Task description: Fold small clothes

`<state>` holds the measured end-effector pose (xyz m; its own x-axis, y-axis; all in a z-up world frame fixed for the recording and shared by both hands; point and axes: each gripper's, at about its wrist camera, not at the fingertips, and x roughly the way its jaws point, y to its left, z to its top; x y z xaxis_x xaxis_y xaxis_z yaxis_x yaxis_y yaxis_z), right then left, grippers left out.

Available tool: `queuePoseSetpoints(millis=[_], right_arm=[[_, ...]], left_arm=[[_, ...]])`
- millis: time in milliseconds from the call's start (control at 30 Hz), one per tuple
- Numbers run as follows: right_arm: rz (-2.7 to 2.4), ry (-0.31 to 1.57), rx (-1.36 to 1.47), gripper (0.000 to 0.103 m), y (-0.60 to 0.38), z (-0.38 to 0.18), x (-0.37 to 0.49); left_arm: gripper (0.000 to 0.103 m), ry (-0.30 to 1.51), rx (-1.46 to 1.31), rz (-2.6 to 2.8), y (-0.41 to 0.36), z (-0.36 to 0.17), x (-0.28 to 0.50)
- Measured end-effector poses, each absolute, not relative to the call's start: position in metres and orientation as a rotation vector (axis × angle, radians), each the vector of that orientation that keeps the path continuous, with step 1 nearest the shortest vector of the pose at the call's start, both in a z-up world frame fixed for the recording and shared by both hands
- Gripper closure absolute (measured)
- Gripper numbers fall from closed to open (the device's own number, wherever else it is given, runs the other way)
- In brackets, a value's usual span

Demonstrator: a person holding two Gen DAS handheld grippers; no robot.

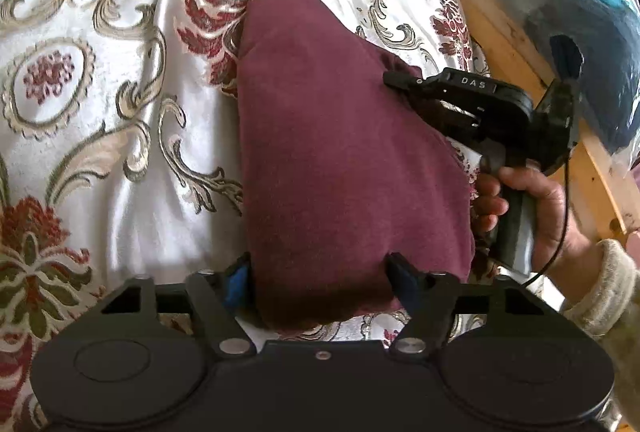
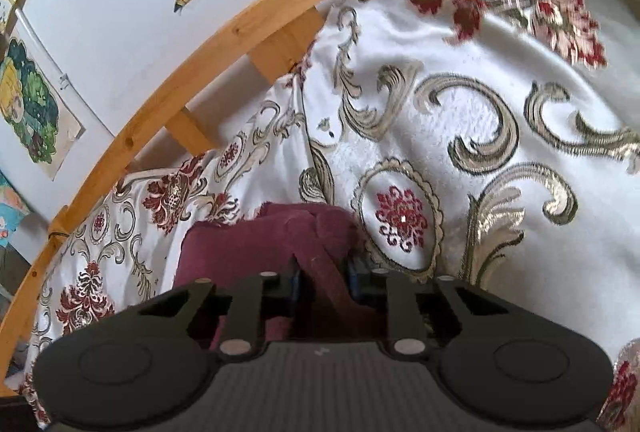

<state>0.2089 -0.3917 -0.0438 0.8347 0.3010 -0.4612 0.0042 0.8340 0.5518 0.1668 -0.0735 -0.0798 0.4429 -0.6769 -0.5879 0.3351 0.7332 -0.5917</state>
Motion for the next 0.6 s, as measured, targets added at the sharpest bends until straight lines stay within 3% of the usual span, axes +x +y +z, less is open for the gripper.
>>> queuePoseSetpoints(millis=[233, 600], right_arm=[[0.174, 0.495, 0.500, 0.085, -0.375, -0.014, 0.193], [0.259, 0.382, 0.405, 0.086, -0.329, 0.048, 0.212]], left_arm=[[0.052, 0.869, -0.380, -0.629, -0.076, -0.056, 0.161], [0.053, 0.676, -0.245, -0.524, -0.053, -0.012, 0.162]])
